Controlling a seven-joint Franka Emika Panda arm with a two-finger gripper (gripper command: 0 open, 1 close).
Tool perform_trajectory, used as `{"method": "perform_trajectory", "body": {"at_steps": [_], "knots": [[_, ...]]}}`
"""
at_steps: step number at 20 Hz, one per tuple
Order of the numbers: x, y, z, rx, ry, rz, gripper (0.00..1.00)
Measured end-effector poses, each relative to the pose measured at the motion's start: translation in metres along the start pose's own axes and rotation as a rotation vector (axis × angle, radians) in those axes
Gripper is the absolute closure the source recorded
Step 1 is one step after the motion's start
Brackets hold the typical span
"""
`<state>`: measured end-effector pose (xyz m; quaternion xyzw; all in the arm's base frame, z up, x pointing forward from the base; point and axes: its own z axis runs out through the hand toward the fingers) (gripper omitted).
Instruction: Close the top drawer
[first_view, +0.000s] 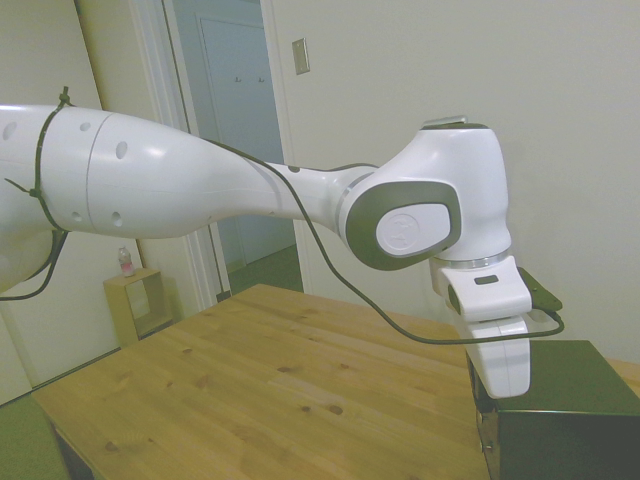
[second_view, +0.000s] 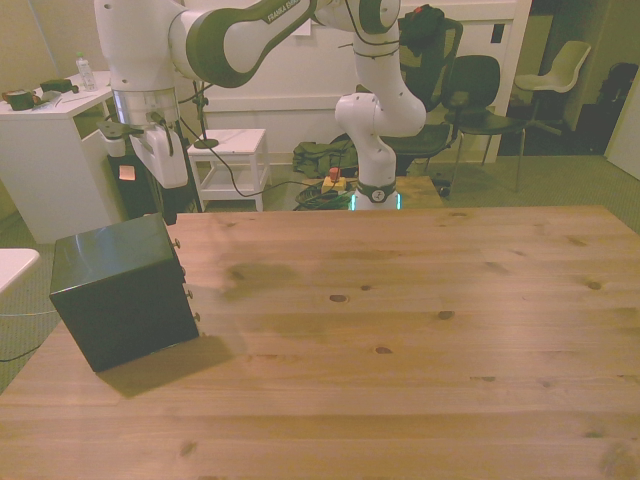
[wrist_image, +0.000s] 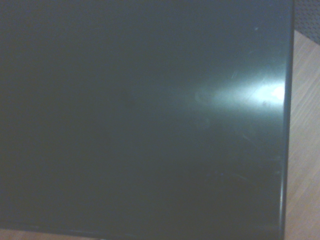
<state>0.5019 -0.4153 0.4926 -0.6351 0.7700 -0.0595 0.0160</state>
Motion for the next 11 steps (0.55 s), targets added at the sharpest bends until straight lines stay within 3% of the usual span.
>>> {"method": "perform_trajectory", "body": {"at_steps": [5, 11], "knots": [[-0.030, -0.012, 0.004, -0.004, -0.015, -0.052, 1.00], [-0.123, -0.014, -0.003, 0.006, -0.057, -0.194, 1.00]]}}
